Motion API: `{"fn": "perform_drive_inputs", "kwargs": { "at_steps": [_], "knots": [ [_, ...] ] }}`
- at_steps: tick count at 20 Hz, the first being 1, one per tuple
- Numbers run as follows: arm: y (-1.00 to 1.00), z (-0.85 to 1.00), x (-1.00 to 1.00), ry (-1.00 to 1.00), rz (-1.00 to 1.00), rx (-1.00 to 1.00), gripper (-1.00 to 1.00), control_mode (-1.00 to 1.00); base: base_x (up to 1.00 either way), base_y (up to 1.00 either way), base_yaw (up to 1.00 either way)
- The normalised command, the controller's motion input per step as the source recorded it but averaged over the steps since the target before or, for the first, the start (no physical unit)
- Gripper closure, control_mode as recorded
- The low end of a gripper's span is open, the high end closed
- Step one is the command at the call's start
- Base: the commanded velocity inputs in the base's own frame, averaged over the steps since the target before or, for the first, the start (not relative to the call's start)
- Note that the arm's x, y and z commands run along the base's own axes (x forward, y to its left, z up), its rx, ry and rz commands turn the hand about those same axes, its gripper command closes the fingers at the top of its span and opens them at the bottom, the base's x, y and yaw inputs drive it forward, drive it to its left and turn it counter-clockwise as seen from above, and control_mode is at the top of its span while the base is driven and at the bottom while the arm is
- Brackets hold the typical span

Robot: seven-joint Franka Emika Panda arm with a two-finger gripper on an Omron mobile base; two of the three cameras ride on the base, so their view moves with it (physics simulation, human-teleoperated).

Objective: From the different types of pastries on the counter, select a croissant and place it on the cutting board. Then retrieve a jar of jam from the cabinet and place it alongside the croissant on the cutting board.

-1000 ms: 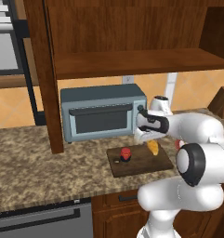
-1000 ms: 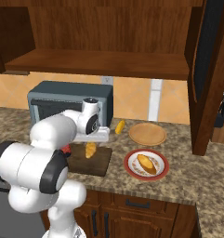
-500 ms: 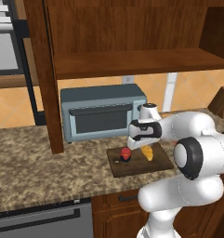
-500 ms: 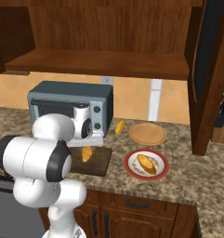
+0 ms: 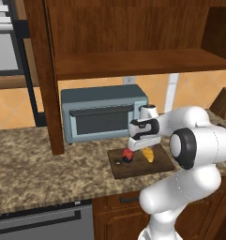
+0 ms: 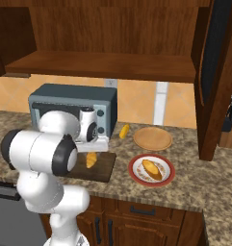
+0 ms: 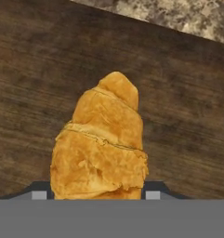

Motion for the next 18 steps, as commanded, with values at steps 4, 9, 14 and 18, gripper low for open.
{"fn": "perform_drive_inputs", "kwargs": {
  "at_steps": [4, 9, 14, 18],
  "knots": [
    [0.03, -0.17, -0.01, 0.04, 0.00, 0.00, -1.00, -1.00, 0.00, 0.00, 0.00],
    [0.00, 0.07, -0.29, 0.00, 0.00, 0.00, -1.00, -1.00, 0.00, 0.00, 0.00],
    [0.00, 0.05, -0.54, 0.01, 0.00, 0.00, -1.00, -1.00, 0.00, 0.00, 0.00],
    [0.00, 0.39, -0.11, -0.02, 0.00, 0.00, -1.00, -1.00, 0.00, 0.00, 0.00]
  ]
}}
